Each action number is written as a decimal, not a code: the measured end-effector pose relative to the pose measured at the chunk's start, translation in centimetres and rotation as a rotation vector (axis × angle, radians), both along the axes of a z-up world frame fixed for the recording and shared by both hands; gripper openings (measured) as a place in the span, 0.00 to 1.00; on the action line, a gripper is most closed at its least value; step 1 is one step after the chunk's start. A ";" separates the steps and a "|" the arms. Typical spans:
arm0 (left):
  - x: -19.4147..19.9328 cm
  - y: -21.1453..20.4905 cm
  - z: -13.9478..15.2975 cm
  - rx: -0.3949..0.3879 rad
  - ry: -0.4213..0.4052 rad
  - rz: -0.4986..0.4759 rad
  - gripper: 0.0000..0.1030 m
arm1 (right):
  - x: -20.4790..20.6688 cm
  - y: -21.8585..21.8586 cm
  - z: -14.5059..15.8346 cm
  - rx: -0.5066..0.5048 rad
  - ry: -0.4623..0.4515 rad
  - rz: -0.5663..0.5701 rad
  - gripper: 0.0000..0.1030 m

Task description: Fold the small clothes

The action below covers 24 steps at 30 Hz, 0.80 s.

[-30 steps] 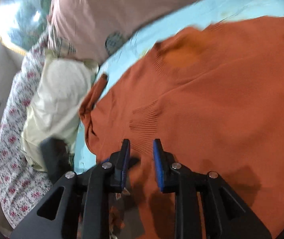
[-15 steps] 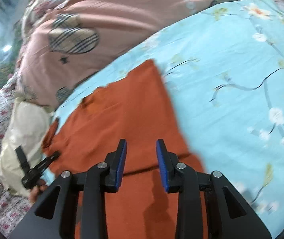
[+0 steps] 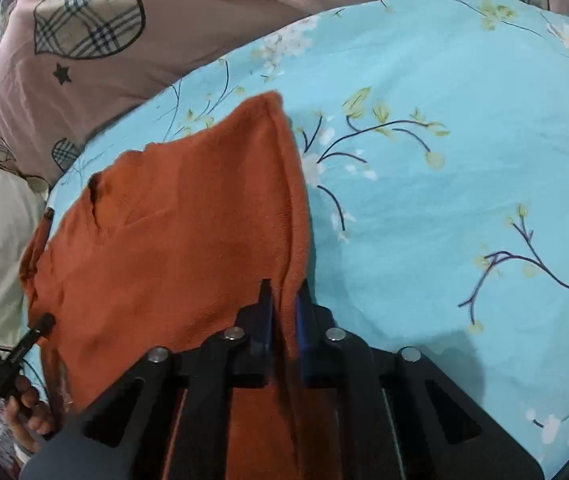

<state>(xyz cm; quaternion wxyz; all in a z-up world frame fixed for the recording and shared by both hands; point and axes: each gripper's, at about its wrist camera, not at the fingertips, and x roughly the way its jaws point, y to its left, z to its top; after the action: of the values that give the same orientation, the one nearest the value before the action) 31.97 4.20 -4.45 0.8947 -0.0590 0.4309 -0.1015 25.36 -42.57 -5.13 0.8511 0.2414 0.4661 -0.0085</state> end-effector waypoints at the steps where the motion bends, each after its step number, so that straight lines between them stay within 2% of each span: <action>1: 0.0 -0.2 0.1 -0.006 -0.001 -0.008 0.05 | -0.6 -0.5 0.6 0.001 -0.022 -0.015 0.10; 3: 0.1 -0.7 -0.1 -0.003 0.004 -0.015 0.05 | -1.0 -1.0 1.0 -0.017 -0.030 -0.033 0.10; 5: 0.4 -0.7 -0.8 0.015 0.019 -0.003 0.05 | -0.7 -0.9 0.2 -0.023 0.004 -0.030 0.11; 7: 0.3 0.0 -1.3 -0.001 0.038 0.004 0.06 | -0.7 -0.2 0.4 -0.086 0.025 -0.045 0.15; 9: 0.0 0.7 -1.5 -0.021 0.042 0.003 0.07 | -1.9 0.9 2.0 -0.141 -0.014 -0.077 0.17; 11: -0.2 0.7 -1.5 -0.013 0.044 0.005 0.09 | -2.9 2.8 3.2 -0.118 -0.076 -0.029 0.18; 12: -0.4 0.8 -1.5 -0.004 0.043 0.008 0.11 | -3.1 3.8 3.2 -0.099 -0.088 0.016 0.22; 14: -0.8 0.9 -1.4 0.003 0.042 0.008 0.14 | -2.8 5.7 1.7 -0.088 -0.032 0.083 0.31; 16: -1.6 2.0 -0.9 0.013 0.036 0.017 0.20 | -2.9 5.1 0.0 -0.104 0.021 0.042 0.30; 18: -2.1 3.5 -0.1 0.047 0.007 0.045 0.21 | -4.0 3.4 -0.1 0.003 -0.010 -0.015 0.30; 19: -1.9 4.8 0.7 0.078 -0.011 0.074 0.24 | -4.6 2.9 0.4 0.029 -0.003 -0.055 0.30; 20: -1.3 5.6 1.2 0.095 -0.017 0.099 0.31 | -5.1 3.0 1.0 0.034 -0.005 -0.069 0.32; 21: -0.6 6.6 1.6 0.106 -0.019 0.125 0.35 | -5.6 3.5 1.6 0.041 -0.020 -0.061 0.37; 24: 3.0 8.4 3.1 0.167 -0.039 0.198 0.57 | -6.8 6.3 3.1 0.107 -0.079 0.031 0.52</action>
<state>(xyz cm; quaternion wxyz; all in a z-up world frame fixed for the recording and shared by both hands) 34.98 12.63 -1.33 0.9104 -0.0248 0.4123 0.0226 18.57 -36.23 -2.05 0.8548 0.2793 0.4357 0.0392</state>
